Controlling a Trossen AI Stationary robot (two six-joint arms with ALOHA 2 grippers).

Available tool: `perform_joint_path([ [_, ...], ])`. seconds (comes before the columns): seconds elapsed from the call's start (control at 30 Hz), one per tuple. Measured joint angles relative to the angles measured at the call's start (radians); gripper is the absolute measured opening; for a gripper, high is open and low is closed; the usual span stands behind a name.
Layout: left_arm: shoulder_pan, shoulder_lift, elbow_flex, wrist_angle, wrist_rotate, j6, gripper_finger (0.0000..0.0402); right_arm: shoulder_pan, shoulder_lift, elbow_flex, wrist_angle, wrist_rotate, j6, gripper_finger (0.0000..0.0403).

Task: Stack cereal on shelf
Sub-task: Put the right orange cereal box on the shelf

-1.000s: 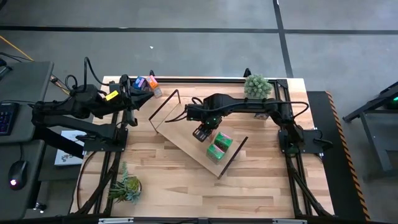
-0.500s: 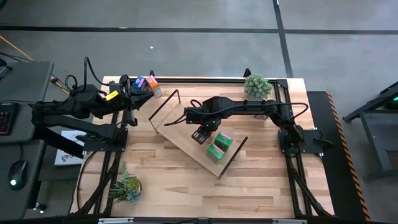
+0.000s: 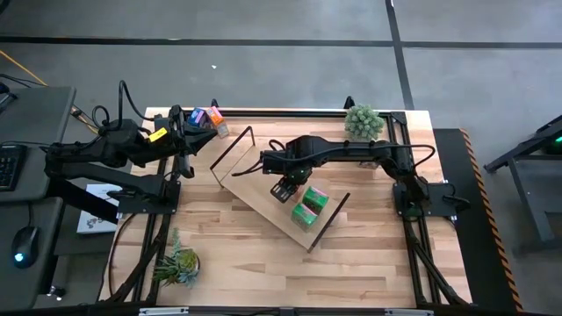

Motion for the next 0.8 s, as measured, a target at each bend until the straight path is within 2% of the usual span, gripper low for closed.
perform_joint_path([
  [0.13,0.000,0.000,0.000,0.000,0.000,0.000,0.0000,0.000,0.000,0.000,0.000,0.000,0.000,0.0149],
  [0.5,0.000,0.000,0.000,0.000,0.000,0.000,0.0000,0.001,0.000,0.000,0.000,0.000,-0.005,0.0215],
  [0.8,0.000,0.000,0.000,0.000,0.000,0.000,0.0000,-0.009,-0.005,0.000,0.001,-0.032,-0.027,0.0218],
])
